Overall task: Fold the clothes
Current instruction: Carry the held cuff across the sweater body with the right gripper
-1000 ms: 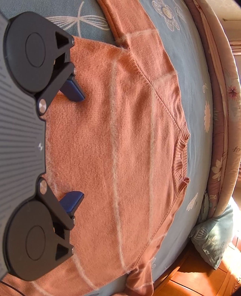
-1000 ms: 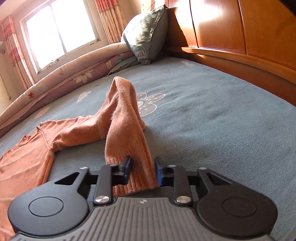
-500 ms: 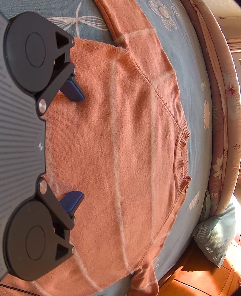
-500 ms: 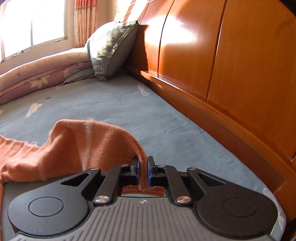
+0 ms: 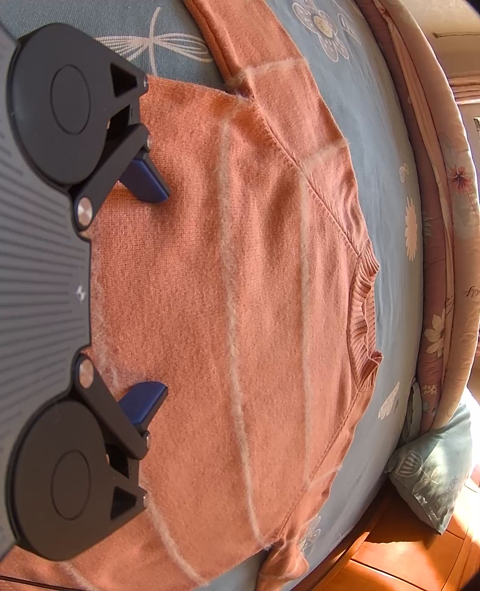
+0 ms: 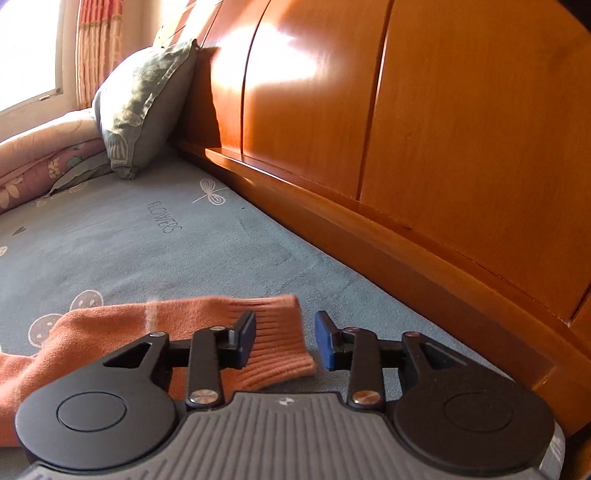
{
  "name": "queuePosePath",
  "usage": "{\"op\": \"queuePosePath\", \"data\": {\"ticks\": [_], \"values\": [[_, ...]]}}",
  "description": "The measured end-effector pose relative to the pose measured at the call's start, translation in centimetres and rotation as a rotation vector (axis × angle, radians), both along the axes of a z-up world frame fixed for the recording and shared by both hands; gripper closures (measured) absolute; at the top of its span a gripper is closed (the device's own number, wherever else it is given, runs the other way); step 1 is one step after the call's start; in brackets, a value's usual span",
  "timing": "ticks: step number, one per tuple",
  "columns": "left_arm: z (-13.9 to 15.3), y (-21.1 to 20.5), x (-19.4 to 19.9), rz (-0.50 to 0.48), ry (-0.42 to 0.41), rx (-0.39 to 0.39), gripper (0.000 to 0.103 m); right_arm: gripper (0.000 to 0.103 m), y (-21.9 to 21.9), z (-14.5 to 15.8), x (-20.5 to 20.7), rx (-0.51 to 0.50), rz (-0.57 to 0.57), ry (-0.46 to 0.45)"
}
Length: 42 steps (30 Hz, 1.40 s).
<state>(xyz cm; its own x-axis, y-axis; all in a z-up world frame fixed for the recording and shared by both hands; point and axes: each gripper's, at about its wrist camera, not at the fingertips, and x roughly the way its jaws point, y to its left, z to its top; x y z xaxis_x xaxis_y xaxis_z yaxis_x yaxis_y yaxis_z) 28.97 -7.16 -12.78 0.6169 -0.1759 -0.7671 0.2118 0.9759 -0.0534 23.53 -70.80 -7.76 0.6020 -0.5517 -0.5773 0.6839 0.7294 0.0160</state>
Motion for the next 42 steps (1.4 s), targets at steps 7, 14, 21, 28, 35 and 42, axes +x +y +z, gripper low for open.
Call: {"op": "queuePosePath", "data": {"ticks": [7,14,21,28,35,42], "values": [[-0.1,-0.2,-0.1,0.008,-0.009,0.009,0.001,0.053,-1.8,-3.2,-1.4,0.391,0.06,-0.098],[-0.1,-0.2,-0.1,0.007,-0.01,0.011,0.001,0.053,-2.9,-5.5,0.3,0.508,0.017,-0.251],[0.0,-0.2,-0.1,-0.004,-0.007,0.014,0.001,0.092,-3.0,-4.8,0.3,0.421,-0.02,-0.25],[-0.1,-0.1,-0.3,-0.007,-0.012,0.01,0.001,0.092,-2.4,-3.0,-1.6,0.342,-0.035,-0.16],[-0.1,0.0,-0.3,-0.012,-0.014,0.009,0.001,0.077,-0.7,-1.6,-0.8,0.19,-0.128,0.003],[-0.1,0.0,-0.4,-0.012,-0.023,0.007,0.001,0.069,5.4,0.4,2.5,0.28,0.233,-0.075]]}}
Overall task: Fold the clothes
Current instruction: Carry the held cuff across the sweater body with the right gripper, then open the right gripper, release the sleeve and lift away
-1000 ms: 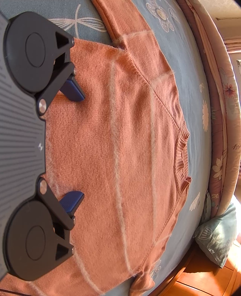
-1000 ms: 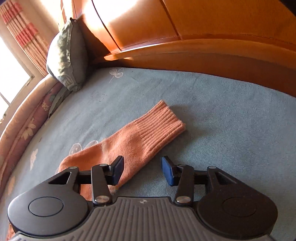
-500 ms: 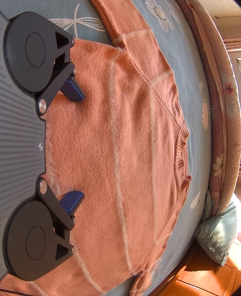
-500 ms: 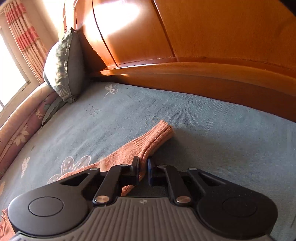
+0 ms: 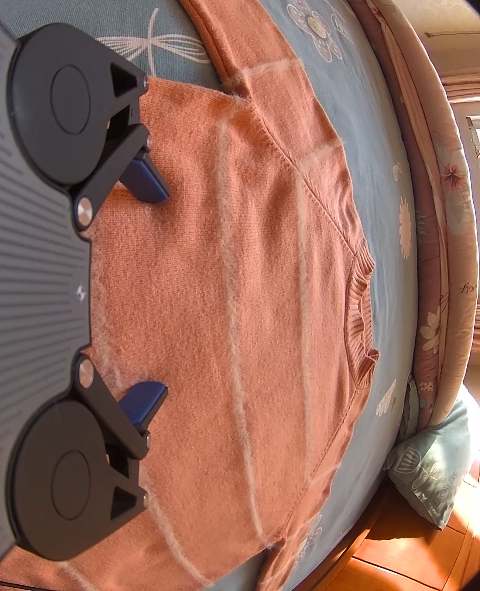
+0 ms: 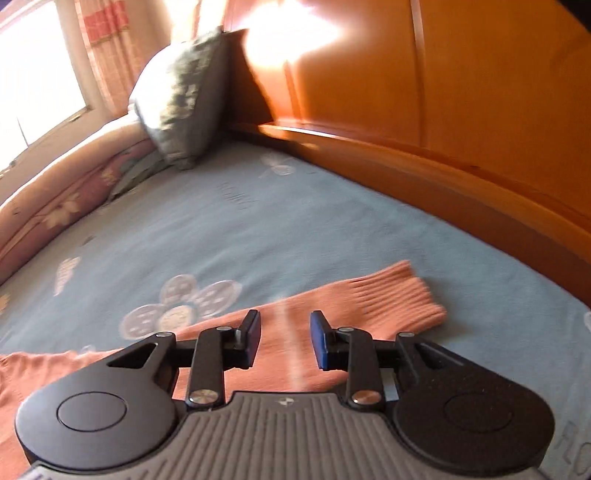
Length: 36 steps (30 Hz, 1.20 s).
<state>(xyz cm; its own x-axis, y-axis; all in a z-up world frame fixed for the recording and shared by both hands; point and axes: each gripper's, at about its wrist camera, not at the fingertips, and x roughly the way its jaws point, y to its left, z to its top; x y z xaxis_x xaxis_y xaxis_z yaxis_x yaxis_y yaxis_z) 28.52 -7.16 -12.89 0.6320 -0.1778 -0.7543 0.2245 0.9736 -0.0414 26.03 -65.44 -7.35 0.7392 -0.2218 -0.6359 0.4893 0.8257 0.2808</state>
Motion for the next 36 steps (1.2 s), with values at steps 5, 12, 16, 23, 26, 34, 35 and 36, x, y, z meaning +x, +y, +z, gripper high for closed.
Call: {"op": "queuePosePath", "data": {"ticks": [5,12,16,23,26,34,35,36], "values": [[0.2,-0.1,0.9,0.006,0.033,-0.002,0.001,0.069,7.1,-0.4,5.6,0.057,0.245,-0.008],[-0.2,0.1,1.1,-0.025,-0.001,-0.01,0.001,0.069,14.7,-3.6,13.4,0.057,0.379,0.094],[-0.4,0.5,0.9,-0.043,-0.025,-0.026,0.001,0.07,15.7,-5.1,16.0,-0.026,0.328,0.118],[-0.5,0.5,0.7,-0.062,-0.046,-0.022,0.001,0.068,16.0,-4.1,17.6,-0.079,0.241,0.121],[-0.5,0.5,0.7,-0.064,-0.051,-0.023,0.001,0.059,16.9,-2.5,14.7,-0.036,0.304,0.055],[-0.6,0.5,0.4,-0.065,-0.065,-0.023,0.001,0.057,18.1,-2.6,7.7,0.105,0.423,0.011],[-0.6,0.5,0.4,-0.065,-0.067,-0.022,0.001,0.055,18.3,-3.0,7.4,0.125,0.443,0.01],[-0.7,0.5,0.4,-0.064,-0.069,-0.022,0.001,0.053,18.4,-3.4,7.4,0.135,0.448,0.017]]}}
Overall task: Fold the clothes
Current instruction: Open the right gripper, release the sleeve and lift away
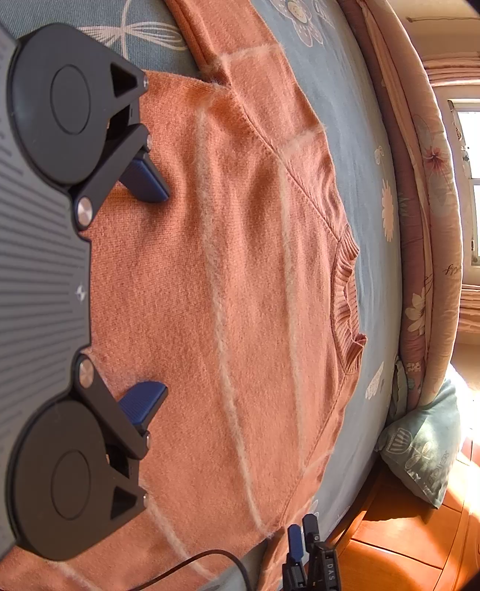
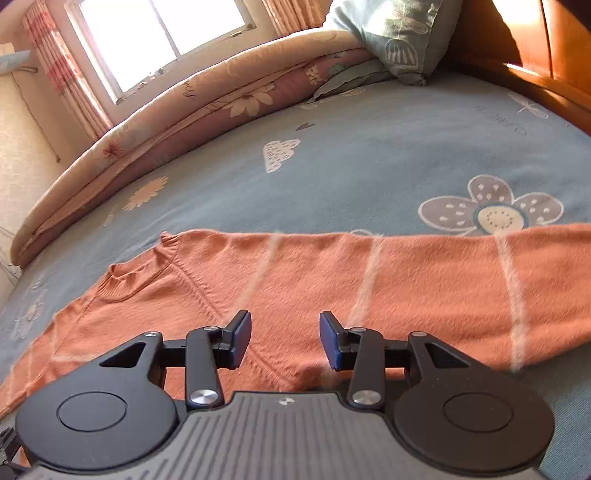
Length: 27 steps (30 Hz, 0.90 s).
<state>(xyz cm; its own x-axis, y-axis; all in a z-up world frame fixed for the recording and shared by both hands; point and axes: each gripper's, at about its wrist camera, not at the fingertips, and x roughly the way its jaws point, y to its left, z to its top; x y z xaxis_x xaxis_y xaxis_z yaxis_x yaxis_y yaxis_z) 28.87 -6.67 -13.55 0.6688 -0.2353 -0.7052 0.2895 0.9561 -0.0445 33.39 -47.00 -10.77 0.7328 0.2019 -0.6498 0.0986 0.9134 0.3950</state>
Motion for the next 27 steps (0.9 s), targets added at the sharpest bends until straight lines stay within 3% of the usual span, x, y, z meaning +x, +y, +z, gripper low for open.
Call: {"op": "queuePosePath", "data": {"ticks": [1,5,10,14,17,22,27], "values": [[0.0,0.0,0.0,0.0,-0.001,0.001,0.001,0.047,0.1,-0.5,0.0,0.006,0.001,0.009],[0.0,0.0,0.0,0.001,-0.002,0.001,0.0,0.047,-1.1,-2.0,-0.7,0.053,-0.042,0.022],[0.0,0.1,-0.1,-0.002,-0.006,0.0,0.0,0.047,-5.1,-1.7,-2.9,-0.005,-0.192,0.006],[-0.1,0.1,-0.1,-0.001,-0.007,0.0,0.001,0.044,-7.5,-0.8,-3.9,0.021,-0.283,0.003],[-0.1,0.1,-0.1,0.0,-0.009,0.002,0.0,0.036,-6.7,0.1,-3.9,0.054,-0.234,-0.047],[-0.2,0.0,-0.1,0.004,-0.016,0.004,0.001,0.034,-3.4,-0.1,-1.2,0.057,-0.11,-0.066],[-0.2,0.0,-0.2,0.006,-0.02,0.007,0.0,0.033,-4.3,-1.6,0.3,-0.013,-0.137,-0.034]]}}
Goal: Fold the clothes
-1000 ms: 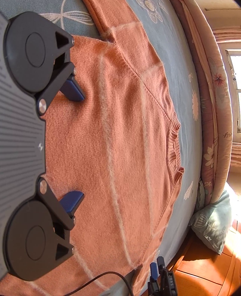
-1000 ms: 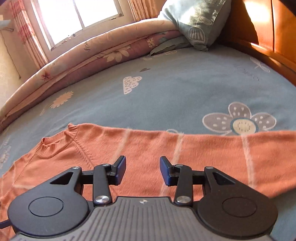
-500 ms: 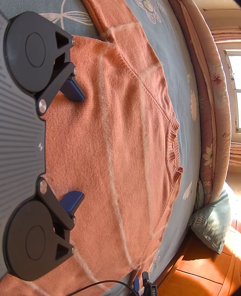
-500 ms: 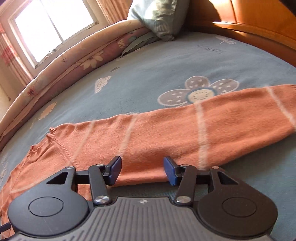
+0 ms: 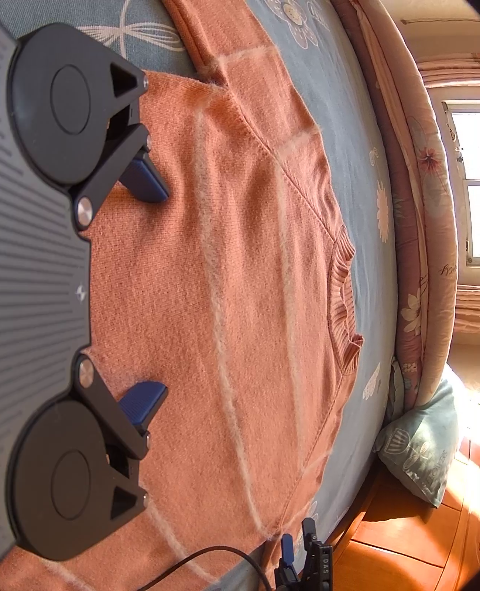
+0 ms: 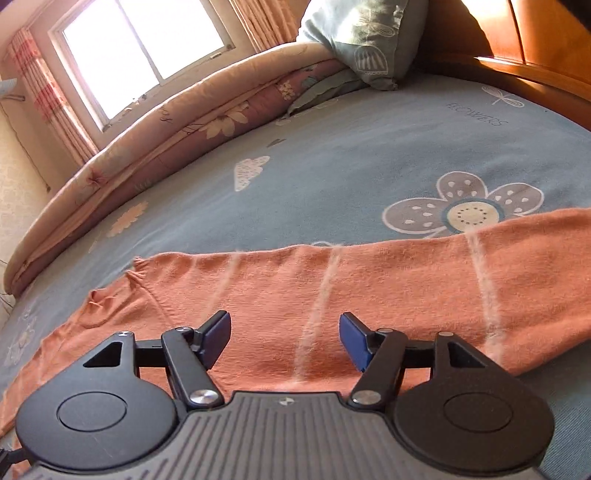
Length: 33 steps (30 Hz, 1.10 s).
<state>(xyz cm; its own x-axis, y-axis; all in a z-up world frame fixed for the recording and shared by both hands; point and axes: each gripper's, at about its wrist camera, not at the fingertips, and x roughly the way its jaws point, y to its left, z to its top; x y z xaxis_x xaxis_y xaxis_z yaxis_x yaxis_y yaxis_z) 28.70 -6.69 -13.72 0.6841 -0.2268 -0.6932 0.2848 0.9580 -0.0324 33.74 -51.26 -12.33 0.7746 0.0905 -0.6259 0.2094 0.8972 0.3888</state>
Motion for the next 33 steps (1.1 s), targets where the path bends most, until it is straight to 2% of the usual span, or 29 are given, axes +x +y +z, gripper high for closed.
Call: {"op": "queuePosePath", "data": {"ticks": [5,10,13,14,17,22,25,29,33], "values": [[0.0,0.0,0.0,0.0,-0.004,0.003,0.0,0.033,-7.0,0.2,-3.3,-0.035,-0.166,0.015],[0.0,-0.1,0.0,0.001,-0.003,0.004,0.0,0.033,-15.6,0.5,-6.7,-0.031,-0.399,0.031],[0.0,-0.1,0.0,0.002,-0.004,0.004,0.0,0.033,-17.8,0.7,-8.0,0.009,-0.489,0.024],[0.0,-0.1,0.0,0.003,-0.004,0.005,0.0,0.033,-17.8,0.7,-8.2,0.032,-0.489,0.011],[0.0,-0.2,0.0,0.004,-0.006,0.006,0.0,0.031,-15.4,1.0,-7.3,0.099,-0.353,-0.012],[-0.1,-0.2,-0.1,0.004,-0.007,0.007,0.0,0.028,-7.8,1.3,-4.8,0.168,-0.111,-0.055],[-0.1,-0.2,-0.1,0.003,-0.008,0.006,0.0,0.028,-4.1,0.9,-3.3,0.158,-0.014,-0.044],[-0.1,-0.1,-0.1,0.0,-0.01,0.006,0.0,0.028,-1.7,-0.1,-2.0,0.072,0.029,0.007],[-0.1,-0.2,-0.1,0.001,-0.011,0.007,0.0,0.028,-2.2,-0.4,-2.5,0.039,0.031,0.017]]}}
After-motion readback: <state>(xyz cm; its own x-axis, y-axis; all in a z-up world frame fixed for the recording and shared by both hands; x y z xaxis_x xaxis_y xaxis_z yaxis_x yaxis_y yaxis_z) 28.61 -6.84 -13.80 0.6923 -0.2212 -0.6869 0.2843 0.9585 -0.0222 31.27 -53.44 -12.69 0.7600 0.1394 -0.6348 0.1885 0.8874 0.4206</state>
